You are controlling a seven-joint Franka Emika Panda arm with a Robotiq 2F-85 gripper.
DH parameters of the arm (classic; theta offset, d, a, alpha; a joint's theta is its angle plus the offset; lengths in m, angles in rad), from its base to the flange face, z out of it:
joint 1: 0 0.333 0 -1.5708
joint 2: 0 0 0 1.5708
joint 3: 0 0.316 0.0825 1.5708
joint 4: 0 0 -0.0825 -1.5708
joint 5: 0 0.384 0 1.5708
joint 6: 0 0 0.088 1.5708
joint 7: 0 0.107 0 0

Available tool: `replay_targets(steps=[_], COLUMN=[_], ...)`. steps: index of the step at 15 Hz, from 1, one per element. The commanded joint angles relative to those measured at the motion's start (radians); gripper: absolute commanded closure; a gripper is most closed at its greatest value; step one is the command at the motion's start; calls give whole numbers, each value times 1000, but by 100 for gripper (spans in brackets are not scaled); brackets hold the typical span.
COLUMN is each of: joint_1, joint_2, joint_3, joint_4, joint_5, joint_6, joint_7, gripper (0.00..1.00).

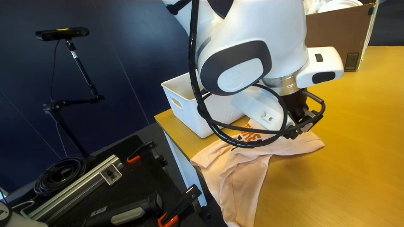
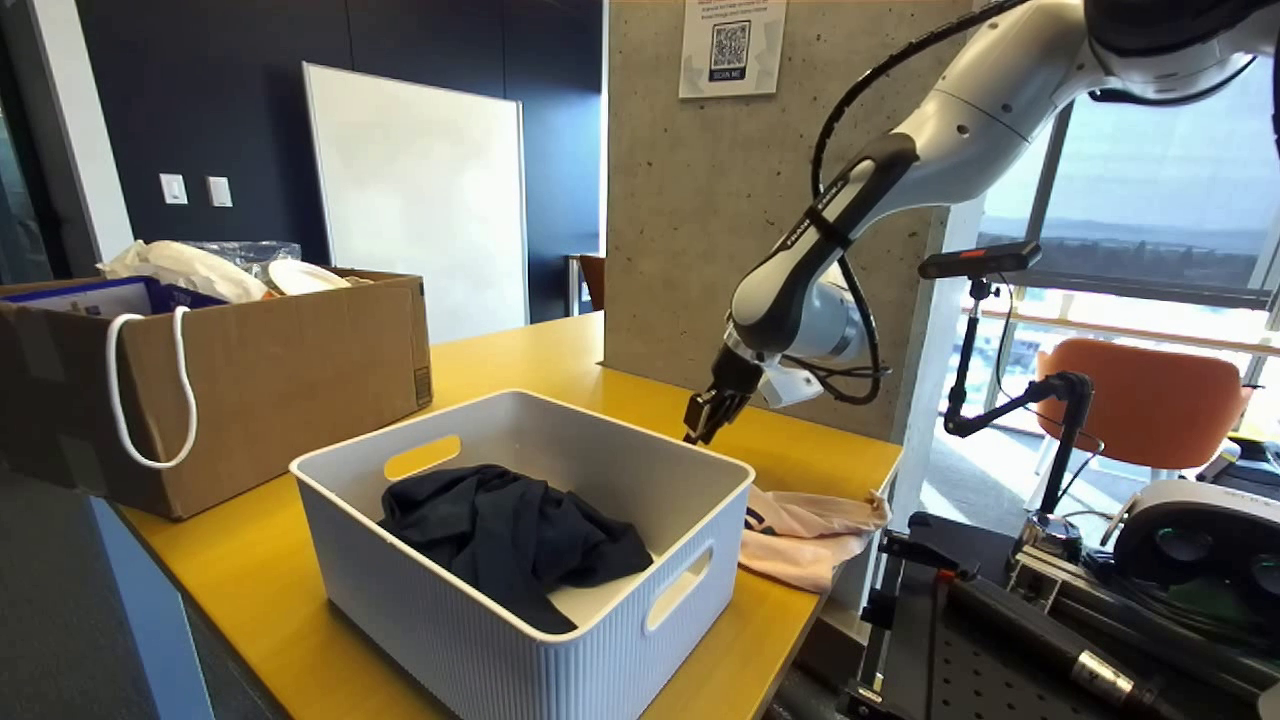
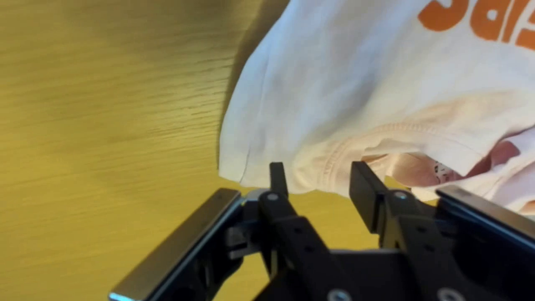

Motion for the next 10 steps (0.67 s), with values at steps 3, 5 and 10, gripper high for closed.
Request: replay_targets(steps=[3, 5, 10], joint_1=[-50, -63, -119], joint_2=[-4, -18, -41], joint_3=[94, 111, 127], joint_4=[-93, -125, -180], joint_5=[-9, -12, -25], joint_6=[34, 40, 57], joint_7=[13, 19, 22], gripper=[10, 0, 0])
